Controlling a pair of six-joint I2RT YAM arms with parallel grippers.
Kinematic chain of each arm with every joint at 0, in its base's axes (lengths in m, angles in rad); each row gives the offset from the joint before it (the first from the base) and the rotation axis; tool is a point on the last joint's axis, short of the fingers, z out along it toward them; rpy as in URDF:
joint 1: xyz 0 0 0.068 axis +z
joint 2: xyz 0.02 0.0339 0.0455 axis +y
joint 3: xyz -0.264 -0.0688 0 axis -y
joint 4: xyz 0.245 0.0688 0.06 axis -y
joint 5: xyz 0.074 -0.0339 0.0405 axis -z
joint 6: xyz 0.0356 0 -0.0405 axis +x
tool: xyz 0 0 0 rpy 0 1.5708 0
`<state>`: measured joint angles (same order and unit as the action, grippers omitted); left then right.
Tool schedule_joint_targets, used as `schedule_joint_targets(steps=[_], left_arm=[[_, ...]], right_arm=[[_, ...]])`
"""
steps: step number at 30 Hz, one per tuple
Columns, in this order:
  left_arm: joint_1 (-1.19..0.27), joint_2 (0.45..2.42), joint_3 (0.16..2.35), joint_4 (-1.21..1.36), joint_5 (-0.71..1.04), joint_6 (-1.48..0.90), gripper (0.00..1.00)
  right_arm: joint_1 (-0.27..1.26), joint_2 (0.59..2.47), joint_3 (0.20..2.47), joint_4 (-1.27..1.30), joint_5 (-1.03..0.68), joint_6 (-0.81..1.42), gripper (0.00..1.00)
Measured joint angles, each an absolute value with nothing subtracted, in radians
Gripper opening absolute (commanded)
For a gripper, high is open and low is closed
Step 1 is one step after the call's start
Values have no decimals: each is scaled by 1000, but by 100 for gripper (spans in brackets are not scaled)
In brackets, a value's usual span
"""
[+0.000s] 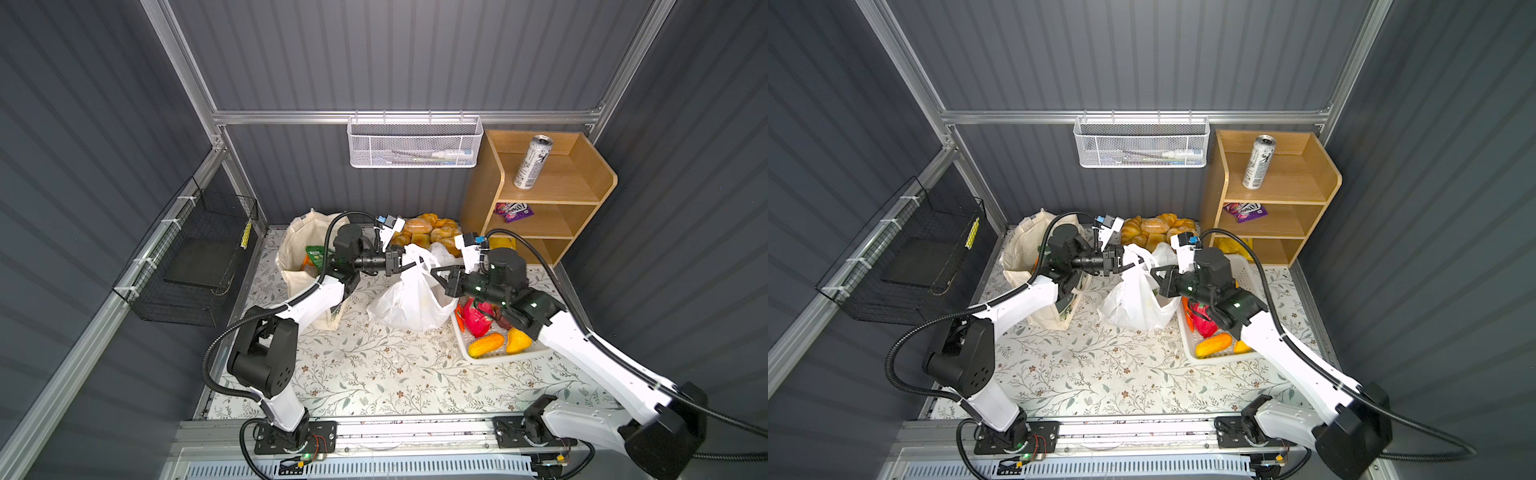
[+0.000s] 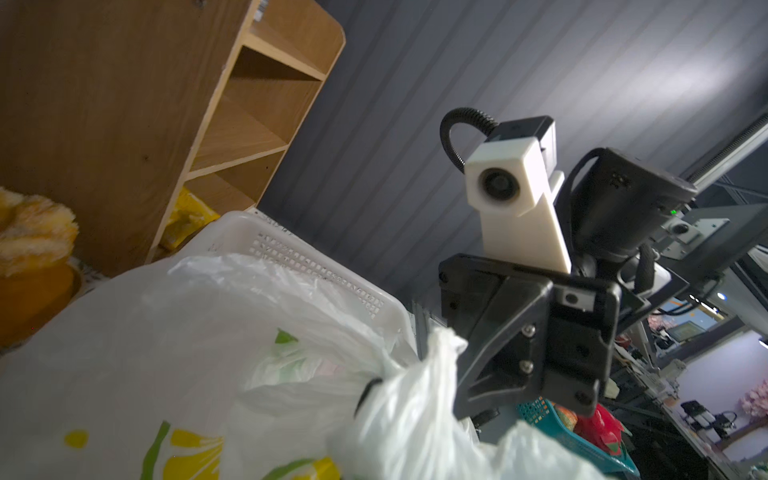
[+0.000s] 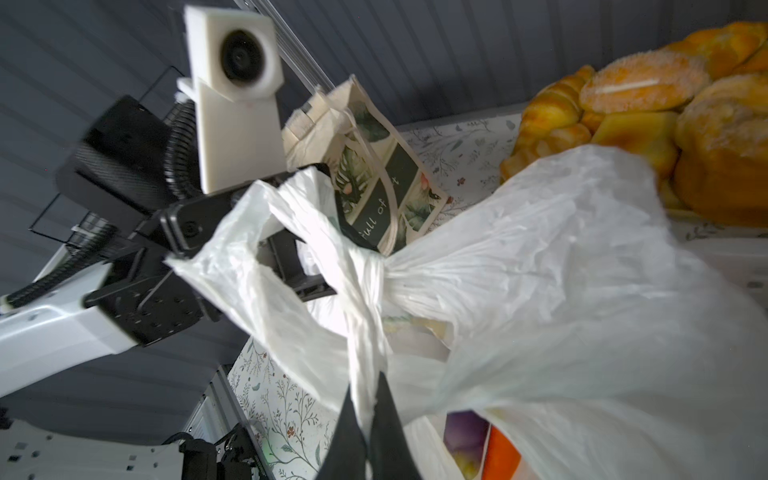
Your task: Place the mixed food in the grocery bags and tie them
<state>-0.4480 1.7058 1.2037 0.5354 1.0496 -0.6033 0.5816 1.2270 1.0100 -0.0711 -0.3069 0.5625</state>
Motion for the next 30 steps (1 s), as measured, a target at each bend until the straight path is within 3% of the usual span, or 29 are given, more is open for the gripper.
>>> schedule_joint_targets(steps=[5,10,17,24,25,28,30], left_arm=[[-390,1713,1251,337,958,-506,21],[-369,1710,1365,93,908,-334,22],[-370,1706,1381,-47,889,-235,0],[-371,1706,1379,-29,870,-266,0],[-371,1705,1376,-22,863,-271,4],[-370,1681,1343,-4,842,-275,28],[-370,1660,1335,-22,829,-261,37]], right_arm=[[587,1313,1009,-89,-332,584,0],[592,1307,1010,-105,-341,586,0],[592,1327,1017,-116,-361,588,0],[599,1364,1019,-116,-391,603,0],[602,1357,1019,-115,-392,603,0],[604,1343,1019,-115,-392,603,0],[605,1344,1019,-114,-392,602,0]])
